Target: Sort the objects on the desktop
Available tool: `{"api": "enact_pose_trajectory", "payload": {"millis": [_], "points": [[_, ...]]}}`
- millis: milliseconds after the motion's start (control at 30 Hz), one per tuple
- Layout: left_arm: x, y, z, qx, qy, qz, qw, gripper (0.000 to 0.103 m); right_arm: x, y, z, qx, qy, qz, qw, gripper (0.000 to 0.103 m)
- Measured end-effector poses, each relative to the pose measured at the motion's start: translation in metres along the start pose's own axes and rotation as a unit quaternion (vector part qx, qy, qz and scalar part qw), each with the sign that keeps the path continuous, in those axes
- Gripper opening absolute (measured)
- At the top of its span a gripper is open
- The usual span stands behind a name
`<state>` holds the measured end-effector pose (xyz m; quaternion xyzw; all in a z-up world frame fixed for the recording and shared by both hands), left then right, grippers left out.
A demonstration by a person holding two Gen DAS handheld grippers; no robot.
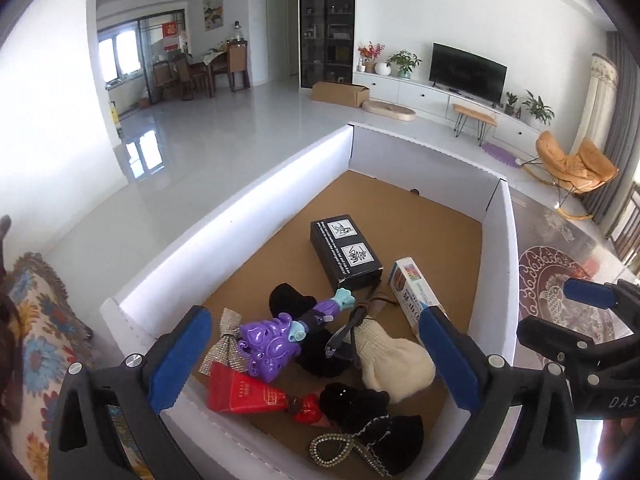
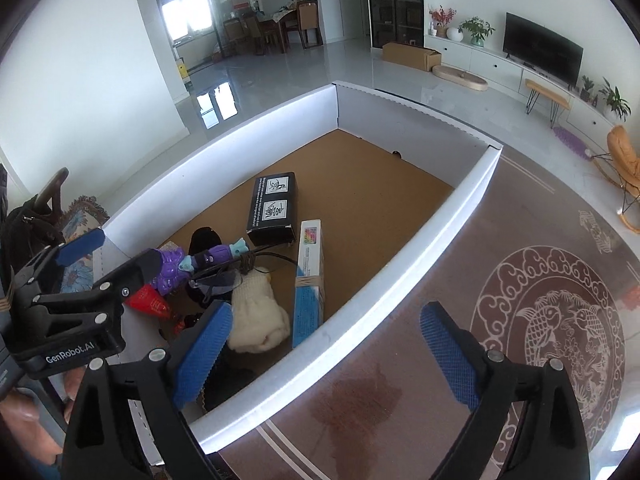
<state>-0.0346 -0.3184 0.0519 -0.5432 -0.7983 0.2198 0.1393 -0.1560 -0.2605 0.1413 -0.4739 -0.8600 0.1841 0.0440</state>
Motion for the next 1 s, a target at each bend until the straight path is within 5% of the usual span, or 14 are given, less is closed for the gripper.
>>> {"api": "enact_pose_trajectory", "payload": {"millis": [700,1000], "points": [[-0.008,0.015,-0.043,0.024,-0.07,-0.069,0.9949,0.103,-0.007,0.004,-0.017,0.016,0.007,-0.023,1.0,0.096],[-0.011,0.019,-0.04,0.019,-0.063,-0.081,0.9945,0.103,-0.006,0.007,-0.016,0.015,0.001,-0.02,1.0,0.096]]}}
Point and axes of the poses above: each gripper's, at about its wrist camera, not at the fingertips, and z roughly the way its jaws point, x to its right, y to its underside, the point moved 2 cm from there along z, roughly the way its jaws point, and after that the axes turned 15 degrees about -x, right-handed, at the moved point
